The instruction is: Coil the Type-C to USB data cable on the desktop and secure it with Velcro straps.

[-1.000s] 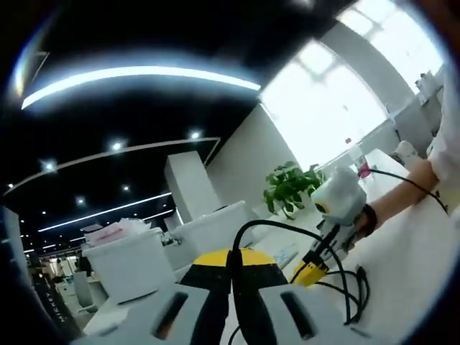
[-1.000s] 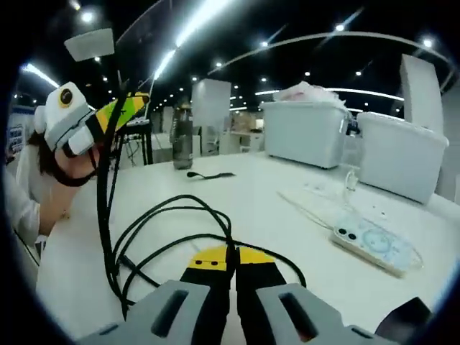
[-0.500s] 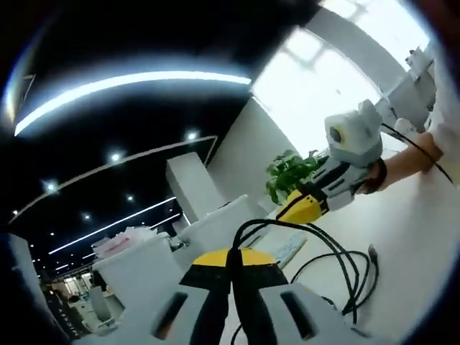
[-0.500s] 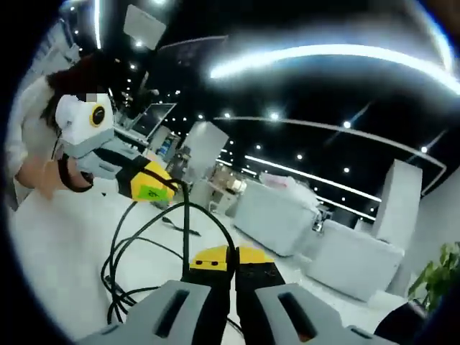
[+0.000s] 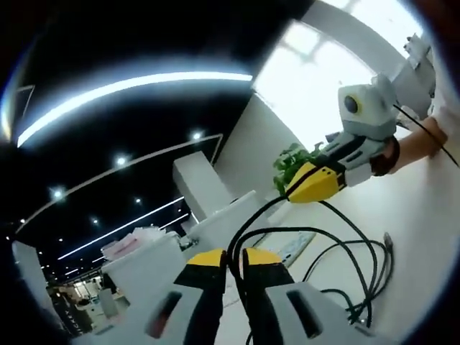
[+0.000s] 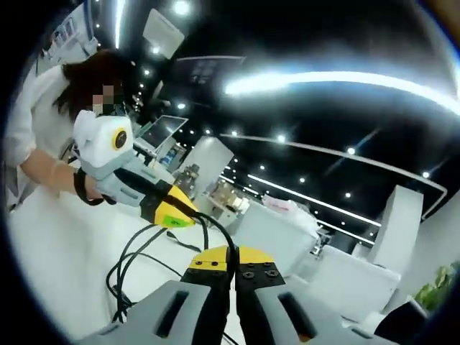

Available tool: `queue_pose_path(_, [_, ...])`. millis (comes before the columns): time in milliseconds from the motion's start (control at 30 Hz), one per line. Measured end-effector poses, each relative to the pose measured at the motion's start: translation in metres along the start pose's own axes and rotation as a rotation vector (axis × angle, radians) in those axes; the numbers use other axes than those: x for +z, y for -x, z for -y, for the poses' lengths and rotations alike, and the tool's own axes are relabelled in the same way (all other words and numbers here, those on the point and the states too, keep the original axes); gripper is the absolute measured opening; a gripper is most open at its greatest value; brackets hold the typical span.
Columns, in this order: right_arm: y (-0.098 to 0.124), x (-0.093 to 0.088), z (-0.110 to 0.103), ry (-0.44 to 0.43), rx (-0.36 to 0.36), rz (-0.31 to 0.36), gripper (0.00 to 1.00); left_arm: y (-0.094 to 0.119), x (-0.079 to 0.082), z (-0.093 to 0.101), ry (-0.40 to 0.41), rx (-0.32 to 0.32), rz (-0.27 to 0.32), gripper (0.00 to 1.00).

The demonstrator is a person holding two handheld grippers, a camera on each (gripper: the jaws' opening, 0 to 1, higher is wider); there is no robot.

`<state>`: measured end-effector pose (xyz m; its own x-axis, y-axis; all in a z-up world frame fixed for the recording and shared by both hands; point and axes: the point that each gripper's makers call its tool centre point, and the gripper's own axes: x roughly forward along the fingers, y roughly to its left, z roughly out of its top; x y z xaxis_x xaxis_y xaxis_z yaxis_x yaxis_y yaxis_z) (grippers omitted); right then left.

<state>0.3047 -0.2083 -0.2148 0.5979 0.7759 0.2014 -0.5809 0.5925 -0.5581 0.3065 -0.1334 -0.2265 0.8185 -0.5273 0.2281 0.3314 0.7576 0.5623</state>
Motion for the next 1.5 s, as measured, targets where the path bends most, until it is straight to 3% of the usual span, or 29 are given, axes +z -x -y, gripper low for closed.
queue_pose_path(133, [0.0, 0.006, -0.008, -0.024, 0.038, 0.025, 0.01, -0.001, -0.001, 0.004, -0.022, -0.017, -0.004, 0.16])
queue_pose_path(233, [-0.001, 0.004, -0.01, -0.014, 0.044, 0.017, 0.01, 0.0, -0.002, 0.001, -0.068, 0.0, -0.014, 0.11])
queue_pose_path(300, [-0.002, 0.002, -0.01, -0.02, 0.047, 0.014, 0.02, 0.001, -0.001, -0.003, -0.049, 0.009, -0.012, 0.09])
queue_pose_path(433, [-0.006, -0.004, -0.014, -0.156, 0.075, 0.03, 0.03, 0.001, -0.005, -0.006, -0.056, 0.005, -0.027, 0.09])
queue_pose_path(633, [-0.006, -0.011, 0.013, -0.572, 0.044, 0.061, 0.2, 0.006, 0.009, -0.007, -0.063, 0.012, 0.012, 0.09])
queue_pose_path(667, [-0.006, -0.017, 0.018, -0.657, 0.038, 0.057, 0.17, 0.007, 0.012, -0.007, -0.063, 0.016, 0.023, 0.08])
queue_pose_path(700, [-0.004, -0.027, 0.036, -0.754, -0.03, 0.075, 0.1, 0.008, 0.014, -0.008, -0.076, 0.022, 0.019, 0.08])
queue_pose_path(767, [0.0, -0.044, 0.058, -0.845, -0.103, 0.076, 0.08, 0.01, 0.013, -0.013, -0.108, 0.041, 0.007, 0.08])
queue_pose_path(833, [0.0, -0.064, 0.064, -0.802, -0.113, -0.001, 0.09, 0.012, 0.018, -0.015, -0.083, 0.038, 0.026, 0.07])
queue_pose_path(867, [-0.004, -0.074, 0.056, -0.774, -0.081, -0.055, 0.09, 0.014, 0.022, -0.017, -0.067, 0.04, 0.041, 0.07])
queue_pose_path(933, [-0.015, -0.091, 0.033, -0.782, -0.021, -0.145, 0.1, 0.016, 0.027, -0.019, -0.065, 0.045, 0.054, 0.07])
queue_pose_path(1000, [-0.031, -0.105, -0.003, -0.76, 0.097, -0.251, 0.12, 0.019, 0.033, -0.02, -0.073, 0.05, 0.072, 0.07])
queue_pose_path(1067, [-0.047, -0.11, -0.031, -0.746, 0.194, -0.306, 0.14, 0.021, 0.038, -0.021, -0.071, 0.054, 0.087, 0.07])
queue_pose_path(1267, [-0.082, -0.122, -0.095, -0.608, 0.384, -0.434, 0.2, 0.026, 0.047, -0.027, -0.059, 0.066, 0.122, 0.07])
queue_pose_path(1367, [-0.086, -0.129, -0.115, -0.577, 0.43, -0.502, 0.2, 0.027, 0.049, -0.028, -0.055, 0.07, 0.127, 0.07])
queue_pose_path(1500, [-0.093, -0.135, -0.124, -0.558, 0.48, -0.566, 0.2, 0.031, 0.051, -0.038, -0.07, 0.101, 0.124, 0.07])
